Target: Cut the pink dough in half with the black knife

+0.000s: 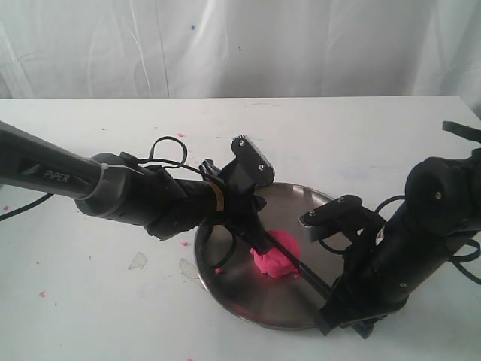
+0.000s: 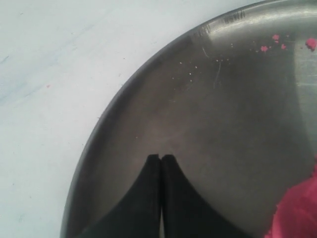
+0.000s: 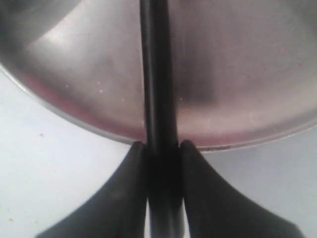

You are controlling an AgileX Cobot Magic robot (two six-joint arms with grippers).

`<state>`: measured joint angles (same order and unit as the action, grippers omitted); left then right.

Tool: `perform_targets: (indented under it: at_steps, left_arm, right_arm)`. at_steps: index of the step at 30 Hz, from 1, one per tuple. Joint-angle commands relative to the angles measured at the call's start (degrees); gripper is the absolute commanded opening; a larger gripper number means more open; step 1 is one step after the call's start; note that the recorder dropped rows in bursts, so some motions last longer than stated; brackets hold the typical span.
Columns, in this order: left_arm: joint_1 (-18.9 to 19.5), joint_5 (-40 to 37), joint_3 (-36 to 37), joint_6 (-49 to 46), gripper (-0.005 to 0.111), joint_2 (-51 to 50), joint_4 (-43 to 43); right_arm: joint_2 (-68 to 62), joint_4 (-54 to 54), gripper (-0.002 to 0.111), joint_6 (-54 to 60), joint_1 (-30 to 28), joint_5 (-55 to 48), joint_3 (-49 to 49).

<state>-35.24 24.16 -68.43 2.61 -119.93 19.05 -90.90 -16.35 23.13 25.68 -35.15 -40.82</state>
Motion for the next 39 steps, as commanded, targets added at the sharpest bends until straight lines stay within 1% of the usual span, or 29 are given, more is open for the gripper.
perform_targets:
  at_steps: [1, 25, 39]
  left_arm:
    - [-0.1, -3.2, 0.4, 0.6, 0.000, -0.6, 0.3]
    - [-0.1, -2.6, 0.4, 0.6, 0.000, -0.6, 0.3]
    - [-0.1, -2.6, 0.4, 0.5, 0.000, -0.6, 0.3]
  right_arm:
    - [-0.3, -0.1, 0.000, -0.3, 0.1, 0.9, 0.2]
    - [-0.3, -1.0, 0.000, -0.3, 0.1, 2.2, 0.2]
    - [-0.3, -0.6, 0.000, -0.3, 0.1, -2.7, -1.4]
